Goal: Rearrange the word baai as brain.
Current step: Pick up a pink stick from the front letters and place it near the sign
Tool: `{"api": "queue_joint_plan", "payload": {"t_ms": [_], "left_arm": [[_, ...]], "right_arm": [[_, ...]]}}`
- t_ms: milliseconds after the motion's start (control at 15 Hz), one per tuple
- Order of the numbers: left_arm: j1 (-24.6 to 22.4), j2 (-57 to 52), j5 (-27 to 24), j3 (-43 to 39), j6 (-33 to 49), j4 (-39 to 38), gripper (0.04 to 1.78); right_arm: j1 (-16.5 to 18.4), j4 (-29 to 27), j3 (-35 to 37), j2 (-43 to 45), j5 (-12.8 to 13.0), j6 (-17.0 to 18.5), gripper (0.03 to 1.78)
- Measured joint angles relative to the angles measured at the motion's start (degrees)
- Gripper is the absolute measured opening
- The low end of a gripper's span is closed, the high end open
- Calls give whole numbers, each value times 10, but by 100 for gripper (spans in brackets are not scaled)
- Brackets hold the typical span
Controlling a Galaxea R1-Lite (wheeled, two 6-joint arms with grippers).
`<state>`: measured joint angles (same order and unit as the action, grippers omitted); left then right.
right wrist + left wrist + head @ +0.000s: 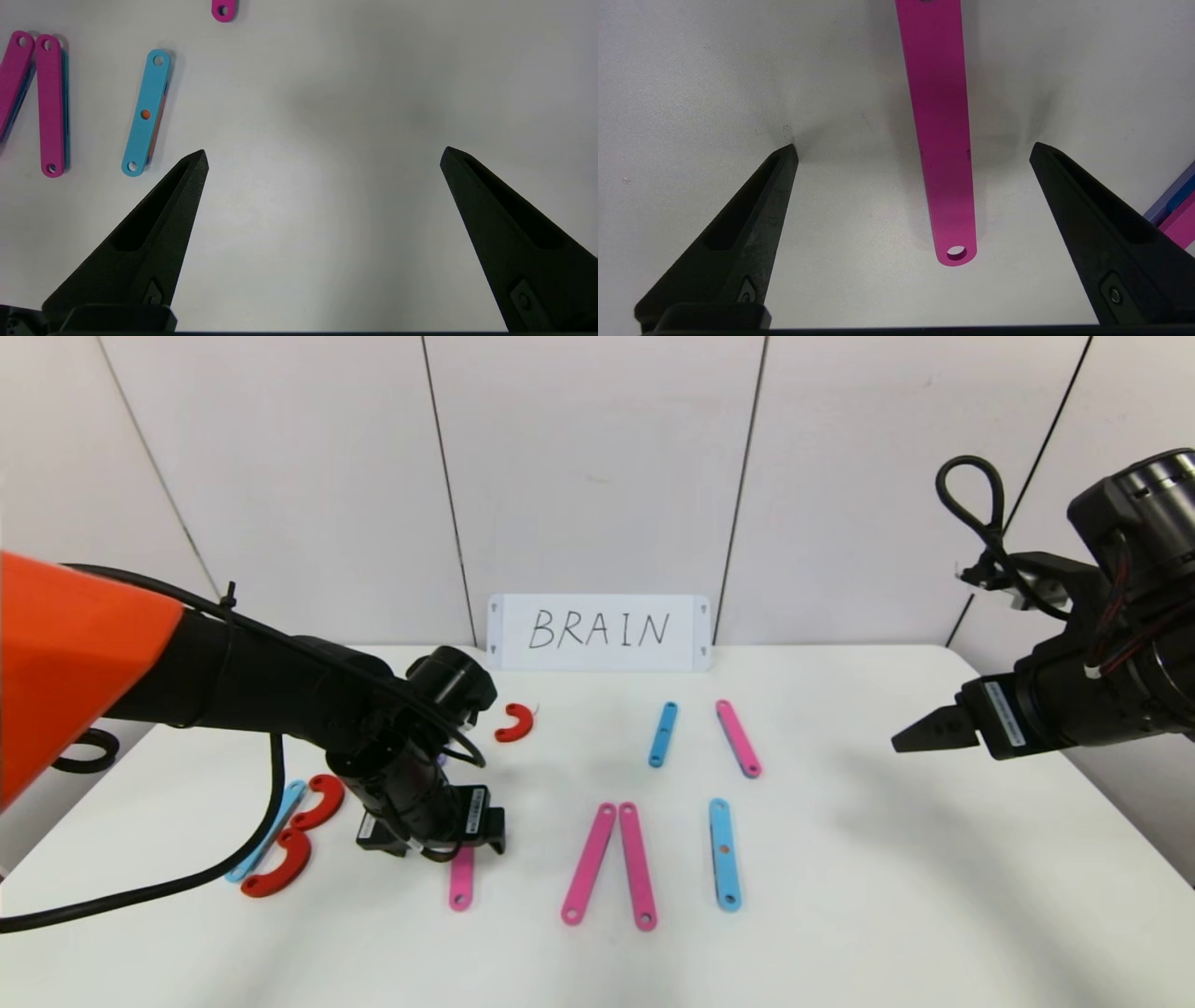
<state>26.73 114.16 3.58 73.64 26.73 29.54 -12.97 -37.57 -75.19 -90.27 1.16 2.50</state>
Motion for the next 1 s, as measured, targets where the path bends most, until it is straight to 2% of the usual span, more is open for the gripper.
{"api": "queue_joint_plan", "payload": {"t_ms": [600,1000], "left_arm": [[0,1,6,-2,-1,-10,174],[2,2,49,-2,-1,-10,174]], "right_arm": [[0,0,0,10,0,0,174],[0,0,0,11,1,0,174]]}}
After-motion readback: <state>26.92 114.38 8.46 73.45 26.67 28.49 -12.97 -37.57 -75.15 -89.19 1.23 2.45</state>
